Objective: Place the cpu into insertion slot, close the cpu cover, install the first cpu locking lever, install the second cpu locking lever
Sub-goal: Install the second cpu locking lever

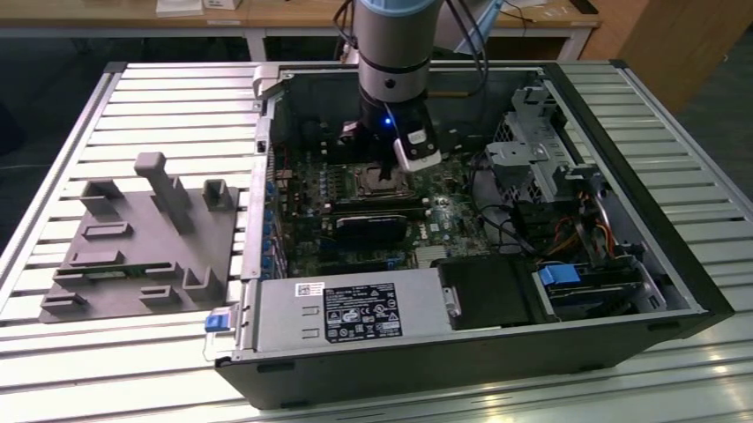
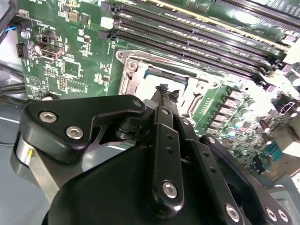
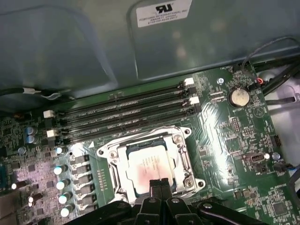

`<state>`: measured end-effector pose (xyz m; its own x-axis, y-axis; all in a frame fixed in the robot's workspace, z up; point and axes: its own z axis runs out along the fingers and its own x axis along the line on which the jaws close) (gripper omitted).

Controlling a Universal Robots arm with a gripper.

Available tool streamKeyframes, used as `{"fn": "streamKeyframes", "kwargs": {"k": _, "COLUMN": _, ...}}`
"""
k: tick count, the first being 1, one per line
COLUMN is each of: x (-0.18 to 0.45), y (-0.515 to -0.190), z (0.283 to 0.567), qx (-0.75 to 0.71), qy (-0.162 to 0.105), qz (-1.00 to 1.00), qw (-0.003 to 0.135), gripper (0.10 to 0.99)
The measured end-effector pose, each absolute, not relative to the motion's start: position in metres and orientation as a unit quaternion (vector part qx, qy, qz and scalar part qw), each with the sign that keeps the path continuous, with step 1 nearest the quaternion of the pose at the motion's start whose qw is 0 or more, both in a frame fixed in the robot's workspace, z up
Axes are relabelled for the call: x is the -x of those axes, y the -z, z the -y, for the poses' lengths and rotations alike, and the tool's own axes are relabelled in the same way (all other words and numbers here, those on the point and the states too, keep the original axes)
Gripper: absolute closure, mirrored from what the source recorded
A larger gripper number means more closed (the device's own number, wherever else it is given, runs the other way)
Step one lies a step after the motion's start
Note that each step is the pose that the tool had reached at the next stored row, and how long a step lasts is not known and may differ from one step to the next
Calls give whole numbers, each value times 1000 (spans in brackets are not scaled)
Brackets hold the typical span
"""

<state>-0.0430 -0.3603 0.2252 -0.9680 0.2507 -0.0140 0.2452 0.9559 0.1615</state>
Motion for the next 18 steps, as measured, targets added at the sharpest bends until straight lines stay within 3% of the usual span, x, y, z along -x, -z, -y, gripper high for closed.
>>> {"fn": "streamKeyframes", "kwargs": {"k": 18, "x": 41, "y": -229, "z": 357, "qx": -124, "qy": -76, "qz": -989, "qw": 18, "gripper": 980}}
